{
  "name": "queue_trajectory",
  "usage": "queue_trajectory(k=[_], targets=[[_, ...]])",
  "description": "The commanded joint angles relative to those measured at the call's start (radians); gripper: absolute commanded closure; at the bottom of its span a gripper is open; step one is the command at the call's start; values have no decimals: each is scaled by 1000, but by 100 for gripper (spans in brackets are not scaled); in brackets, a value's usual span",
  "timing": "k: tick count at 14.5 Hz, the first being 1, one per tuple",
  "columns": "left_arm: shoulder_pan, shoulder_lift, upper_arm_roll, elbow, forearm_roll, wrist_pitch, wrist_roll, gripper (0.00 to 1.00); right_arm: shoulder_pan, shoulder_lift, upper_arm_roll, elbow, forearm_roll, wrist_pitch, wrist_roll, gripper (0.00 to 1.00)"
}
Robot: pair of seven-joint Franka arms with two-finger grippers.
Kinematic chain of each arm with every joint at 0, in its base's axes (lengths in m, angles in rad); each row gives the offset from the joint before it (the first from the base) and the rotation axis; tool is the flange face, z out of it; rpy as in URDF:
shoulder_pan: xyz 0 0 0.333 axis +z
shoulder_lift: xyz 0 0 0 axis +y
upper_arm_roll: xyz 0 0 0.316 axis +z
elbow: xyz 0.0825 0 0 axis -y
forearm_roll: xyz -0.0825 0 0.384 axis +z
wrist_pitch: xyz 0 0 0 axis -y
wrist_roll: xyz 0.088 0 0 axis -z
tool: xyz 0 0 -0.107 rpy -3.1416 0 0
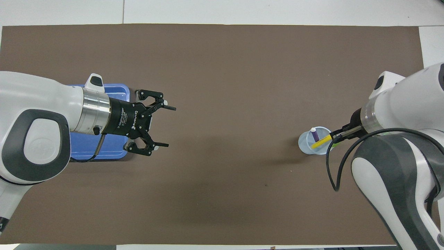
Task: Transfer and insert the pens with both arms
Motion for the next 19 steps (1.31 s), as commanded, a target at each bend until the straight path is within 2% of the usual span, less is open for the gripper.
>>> queue_trajectory(k=[1,3,5,8,11,13,14,15,16,19], targets=[[14,-11,3,7,20,9,-11,0,-16,-65,15,-127,-15,87,-9,100],[100,13,-52,42,63,-3,-8,0,-12,-60,15,-129,-15,99,-3,100],[109,30,-69,74,173,-11,23,0,-12,-54,15,-132,-13,119,-1,100],[111,30,-67,85,281,-57,261,0,-6,-40,15,-135,-13,150,8,100],[123,39,-66,135,458,-139,467,0,-6,-36,17,-135,-12,185,28,100],[132,40,-63,163,540,-166,531,0,0,-30,17,-137,-9,198,37,100],[137,41,-61,181,587,-176,557,0,7,-28,17,-137,-9,199,37,83],[137,47,-61,206,641,-205,602,0,8,-27,17,-134,-9,199,37,29],[140,49,-61,234,692,-247,682,0,7,-22,17,-123,-4,187,34,0],[154,49,-52,310,795,-354,952,0,-19,-34,11,-100,1,179,34,0]])
